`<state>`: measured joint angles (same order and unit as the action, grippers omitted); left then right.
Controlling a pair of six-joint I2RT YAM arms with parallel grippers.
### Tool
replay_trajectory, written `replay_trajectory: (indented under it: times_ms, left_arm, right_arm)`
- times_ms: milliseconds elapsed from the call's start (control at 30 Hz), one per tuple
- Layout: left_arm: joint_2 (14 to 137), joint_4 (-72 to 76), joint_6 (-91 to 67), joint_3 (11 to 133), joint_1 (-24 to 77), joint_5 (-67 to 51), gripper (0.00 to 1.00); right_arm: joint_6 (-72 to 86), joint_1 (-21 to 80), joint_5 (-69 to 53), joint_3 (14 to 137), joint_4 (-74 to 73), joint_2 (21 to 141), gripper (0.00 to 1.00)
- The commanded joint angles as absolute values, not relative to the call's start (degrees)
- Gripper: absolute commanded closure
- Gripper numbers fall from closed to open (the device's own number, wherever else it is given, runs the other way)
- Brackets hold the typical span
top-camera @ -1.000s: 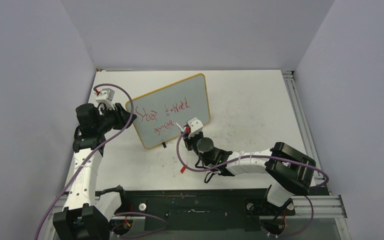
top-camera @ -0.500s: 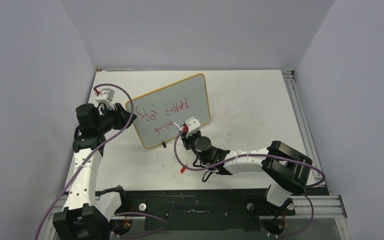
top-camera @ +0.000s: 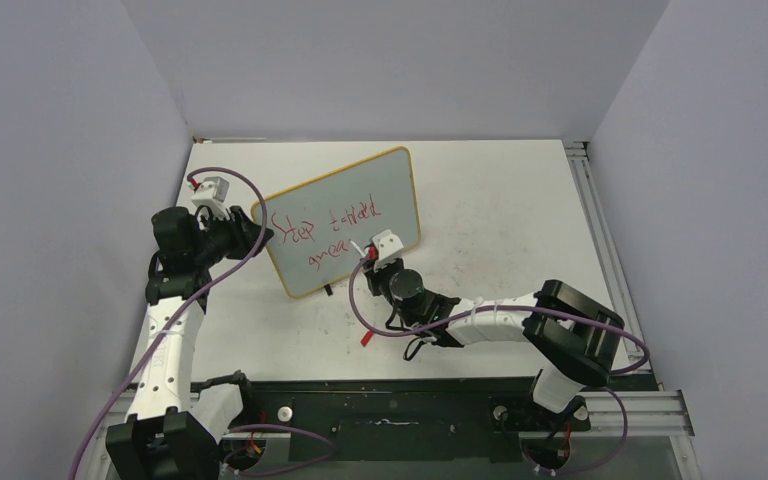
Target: Write a sentence on the whiteboard
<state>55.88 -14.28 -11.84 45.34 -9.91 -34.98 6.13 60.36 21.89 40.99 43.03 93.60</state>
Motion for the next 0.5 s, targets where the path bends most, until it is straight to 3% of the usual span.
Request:
replay_trajectory:
  times_ms: [0,467]
  left_arm:
    - [54.9,-11.7,-11.9,45.6,-10.2,-36.2,0.67]
    - [54.9,-11.8,-11.9,45.7,-10.3,-36.4,0.67]
  right_arm:
    - [7.4,59.8,23.5,43.1,44.4,94.2,0.95]
    - [8.6,58.4,26.3,42.1,43.5,92.9,0.95]
